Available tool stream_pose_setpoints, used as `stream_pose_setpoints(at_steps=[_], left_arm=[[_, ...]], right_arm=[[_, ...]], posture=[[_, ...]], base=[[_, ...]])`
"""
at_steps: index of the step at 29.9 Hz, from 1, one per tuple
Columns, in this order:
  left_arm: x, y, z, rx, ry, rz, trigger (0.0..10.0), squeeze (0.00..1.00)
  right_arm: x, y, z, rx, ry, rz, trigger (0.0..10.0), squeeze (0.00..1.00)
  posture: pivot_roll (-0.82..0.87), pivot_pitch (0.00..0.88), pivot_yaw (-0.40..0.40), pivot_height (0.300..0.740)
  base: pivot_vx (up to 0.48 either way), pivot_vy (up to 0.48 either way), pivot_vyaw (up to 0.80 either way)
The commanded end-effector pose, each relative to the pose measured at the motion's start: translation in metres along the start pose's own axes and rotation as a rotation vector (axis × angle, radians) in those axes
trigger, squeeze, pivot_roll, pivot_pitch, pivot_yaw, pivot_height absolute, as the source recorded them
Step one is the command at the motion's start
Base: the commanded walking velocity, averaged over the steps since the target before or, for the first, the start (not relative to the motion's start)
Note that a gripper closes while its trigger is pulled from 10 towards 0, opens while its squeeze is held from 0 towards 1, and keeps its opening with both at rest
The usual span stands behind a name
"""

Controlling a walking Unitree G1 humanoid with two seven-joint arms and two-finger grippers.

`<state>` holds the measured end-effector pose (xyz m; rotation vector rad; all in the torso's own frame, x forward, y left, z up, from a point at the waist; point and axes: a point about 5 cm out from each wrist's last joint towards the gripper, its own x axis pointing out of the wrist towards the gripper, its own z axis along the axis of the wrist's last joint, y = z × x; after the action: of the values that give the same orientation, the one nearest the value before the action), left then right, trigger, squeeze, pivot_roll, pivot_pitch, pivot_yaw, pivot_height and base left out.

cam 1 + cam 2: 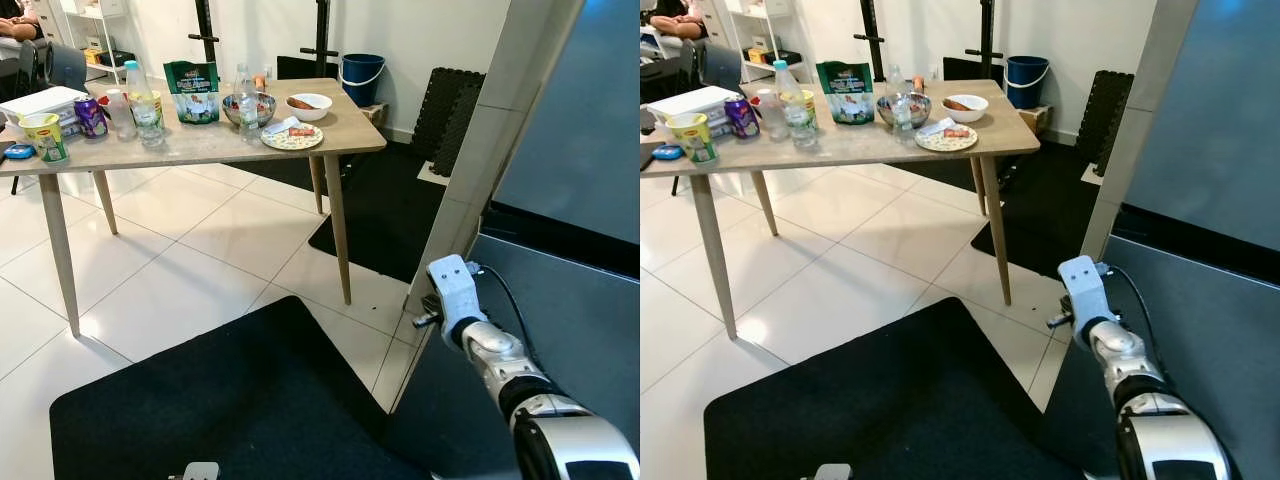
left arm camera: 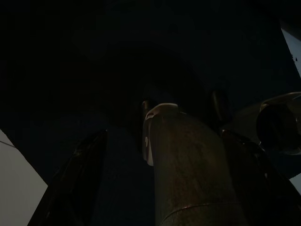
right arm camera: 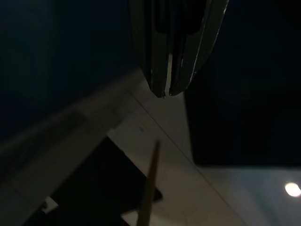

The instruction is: Restocking fridge

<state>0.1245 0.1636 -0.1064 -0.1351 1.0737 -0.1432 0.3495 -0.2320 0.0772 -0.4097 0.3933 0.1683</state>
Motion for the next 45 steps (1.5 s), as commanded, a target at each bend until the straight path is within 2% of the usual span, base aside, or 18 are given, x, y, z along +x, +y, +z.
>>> stream_pose_setpoints(at_steps=[1,6,9,16,20,25,28,29,30,31,33,35,36,38,40,42,44,45], left_arm=[[-0.005,0.001,-0.024,-0.02,0.095,-0.002,10.0,0.0],[-0.003,0.0,-0.02,-0.017,0.086,-0.004,10.0,0.0],[-0.003,0.0,-0.019,-0.016,0.083,-0.006,10.0,0.0],[-0.004,0.0,-0.022,-0.018,0.089,-0.006,10.0,0.0],[-0.004,0.0,-0.023,-0.018,0.092,-0.006,10.0,0.0],[-0.004,0.0,-0.023,-0.019,0.093,-0.003,10.0,0.0],[-0.004,0.0,-0.022,-0.022,0.089,-0.003,10.0,0.0],[-0.004,0.0,-0.022,-0.022,0.089,-0.003,10.0,0.0],[-0.003,-0.001,-0.021,-0.023,0.087,-0.003,10.0,0.0],[-0.002,-0.002,-0.018,-0.026,0.081,-0.005,10.0,0.0],[-0.002,-0.002,-0.018,-0.026,0.081,-0.005,10.0,0.0],[-0.001,-0.003,-0.015,-0.028,0.074,-0.007,10.0,0.0],[-0.001,-0.003,-0.015,-0.028,0.074,-0.007,10.0,0.0],[0.0,-0.005,-0.011,-0.027,0.068,-0.008,10.0,0.0],[0.001,-0.005,-0.008,-0.024,0.062,-0.009,10.0,0.0],[0.001,-0.005,-0.006,-0.022,0.057,-0.009,10.0,0.0],[0.002,-0.005,-0.005,-0.022,0.056,-0.009,10.0,0.0],[0.002,-0.005,-0.004,-0.021,0.053,-0.008,10.0,0.0]], right_arm=[[-0.003,-0.007,-0.009,-0.068,0.068,-0.032,10.0,0.0],[-0.005,-0.025,-0.005,-0.131,0.095,-0.135,10.0,0.0],[-0.007,-0.041,0.005,-0.136,0.069,-0.258,10.0,0.0],[-0.008,-0.056,0.026,-0.087,-0.019,-0.417,10.0,0.0],[-0.008,-0.058,0.032,-0.069,-0.038,-0.438,10.0,0.0],[-0.002,-0.043,0.029,-0.031,-0.029,-0.35,10.0,0.0],[0.002,-0.013,0.007,0.012,0.044,-0.185,10.0,0.0],[0.002,-0.013,0.007,0.012,0.044,-0.185,10.0,0.0],[0.002,0.0,-0.006,0.041,0.083,-0.118,10.0,0.0],[-0.001,0.025,-0.029,0.069,0.157,0.01,10.0,0.0],[-0.001,0.025,-0.029,0.069,0.157,0.01,10.0,0.0],[-0.007,0.043,-0.051,0.071,0.226,0.093,10.0,0.0],[-0.007,0.043,-0.051,0.071,0.226,0.093,10.0,0.0],[-0.017,0.063,-0.078,0.059,0.314,0.171,10.0,0.0],[-0.034,0.077,-0.112,0.087,0.418,0.18,10.0,0.0],[-0.048,0.082,-0.135,0.129,0.488,0.131,10.0,0.0],[-0.053,0.082,-0.141,0.146,0.508,0.108,10.0,0.0],[-0.06,0.084,-0.152,0.232,0.54,0.061,10.0,0.0]], posture=[[-0.02,0.066,-0.034,0.74],[-0.02,0.064,-0.034,0.74],[-0.02,0.064,-0.034,0.74],[-0.01,0.074,-0.034,0.74],[-0.01,0.077,-0.034,0.74],[-0.01,0.07,-0.04,0.74],[-0.01,0.058,-0.044,0.74],[-0.01,0.058,-0.044,0.74],[-0.01,0.051,-0.047,0.74],[-0.01,0.046,-0.049,0.74],[-0.01,0.046,-0.049,0.74],[-0.01,0.033,-0.051,0.74],[-0.01,0.033,-0.051,0.74],[-0.01,0.026,-0.052,0.74],[-0.01,0.017,-0.05,0.74],[-0.01,0.014,-0.05,0.74],[-0.01,0.014,-0.05,0.74],[0.0,0.013,-0.051,0.74]], base=[[0.0,0.0,0.0],[0.0,0.0,0.0],[0.0,0.0,0.0],[0.0,0.0,0.0],[0.0,0.0,0.0],[0.0,0.0,0.0],[0.0,0.0,0.0],[0.0,0.0,0.0],[0.0,0.0,0.0],[0.0,0.0,0.0],[0.0,0.0,0.0],[0.0,0.0,0.0],[0.0,0.0,0.0],[0.0,0.0,0.0],[0.0,0.0,0.0],[0.0,0.0,0.0],[0.0,0.0,0.0],[0.0,0.0,0.0]])
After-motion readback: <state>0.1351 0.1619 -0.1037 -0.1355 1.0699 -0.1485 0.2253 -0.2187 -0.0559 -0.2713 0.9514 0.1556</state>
